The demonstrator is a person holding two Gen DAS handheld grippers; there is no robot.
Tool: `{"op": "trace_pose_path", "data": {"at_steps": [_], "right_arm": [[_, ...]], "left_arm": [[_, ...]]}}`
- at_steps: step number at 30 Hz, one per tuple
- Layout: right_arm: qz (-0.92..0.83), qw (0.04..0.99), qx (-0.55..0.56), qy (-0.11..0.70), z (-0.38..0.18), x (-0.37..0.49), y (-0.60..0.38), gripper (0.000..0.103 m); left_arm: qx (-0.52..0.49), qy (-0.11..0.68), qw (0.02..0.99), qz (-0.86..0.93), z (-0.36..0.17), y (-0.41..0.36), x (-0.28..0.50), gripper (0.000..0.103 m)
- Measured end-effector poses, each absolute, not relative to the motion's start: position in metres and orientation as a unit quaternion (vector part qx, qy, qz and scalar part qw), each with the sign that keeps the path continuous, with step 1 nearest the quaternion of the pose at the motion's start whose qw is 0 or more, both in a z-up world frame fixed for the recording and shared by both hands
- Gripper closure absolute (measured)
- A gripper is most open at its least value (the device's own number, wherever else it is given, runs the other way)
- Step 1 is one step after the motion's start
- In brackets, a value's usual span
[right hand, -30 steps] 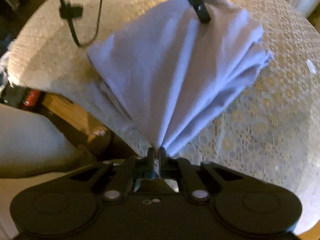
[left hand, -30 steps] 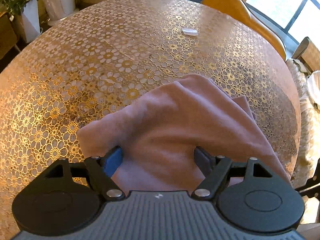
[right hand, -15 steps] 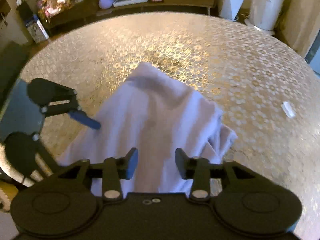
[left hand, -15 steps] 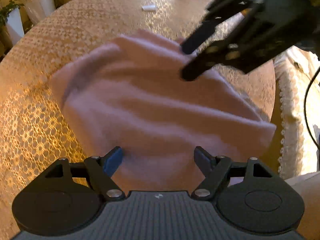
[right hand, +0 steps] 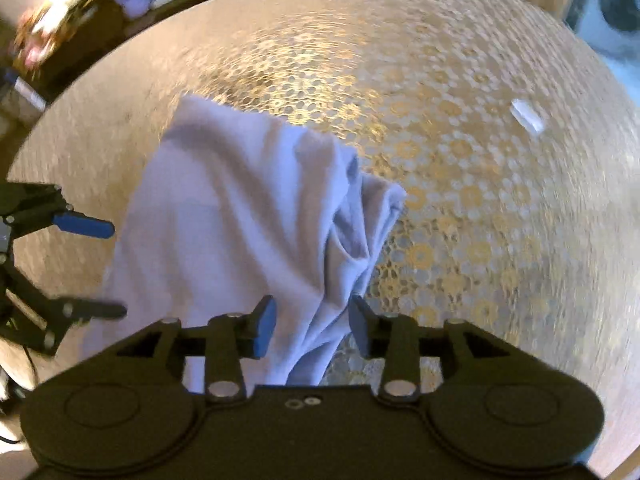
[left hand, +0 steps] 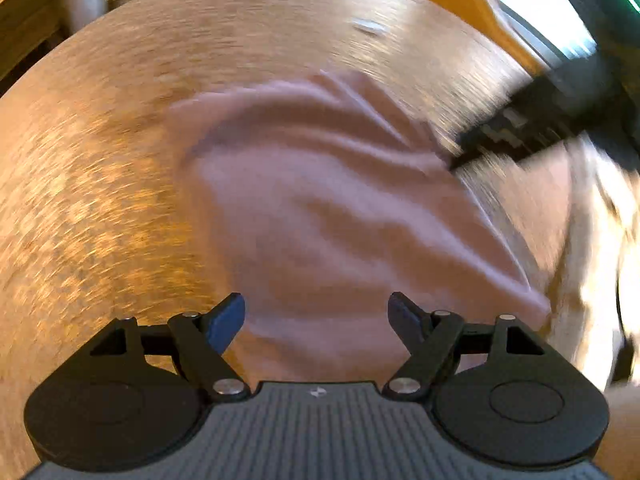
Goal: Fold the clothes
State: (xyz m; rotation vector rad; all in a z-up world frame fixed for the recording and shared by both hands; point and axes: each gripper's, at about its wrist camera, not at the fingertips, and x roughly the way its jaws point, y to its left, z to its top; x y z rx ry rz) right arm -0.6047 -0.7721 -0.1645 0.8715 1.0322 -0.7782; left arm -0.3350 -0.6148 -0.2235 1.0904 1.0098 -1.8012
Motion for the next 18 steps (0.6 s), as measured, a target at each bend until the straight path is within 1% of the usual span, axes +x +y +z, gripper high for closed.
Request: {"op": "trace_pose_path", "data": {"at_steps": [3, 9, 14, 18], "right_arm": [[-0.357, 0.700, 0.417, 0.457, -0.170, -0.609, -0.771, 0.000], [-0.366, 0.670, 0.456, 0.457, -0.186, -0.606, -0.777, 0.000], [-0.368, 0.645, 0.491, 0.455, -0.198, -0.603, -0.784, 0.000], [-0.371, 0.639, 0.496, 0.455, -0.201, -0.601, -0.789, 0.000]], "left_arm": [[0.409, 0.444, 0.415, -0.681, -0.228, -0.633, -0.323, 0.025], [0.411, 0.469, 0.427, -0.655, -0.243, -0.649, -0.327, 0.025], [0.421, 0.474, 0.416, -0.652, -0.254, -0.655, -0.331, 0.025], [0.401, 0.496, 0.416, -0.647, -0.257, -0.656, -0.328, 0.025]]}}
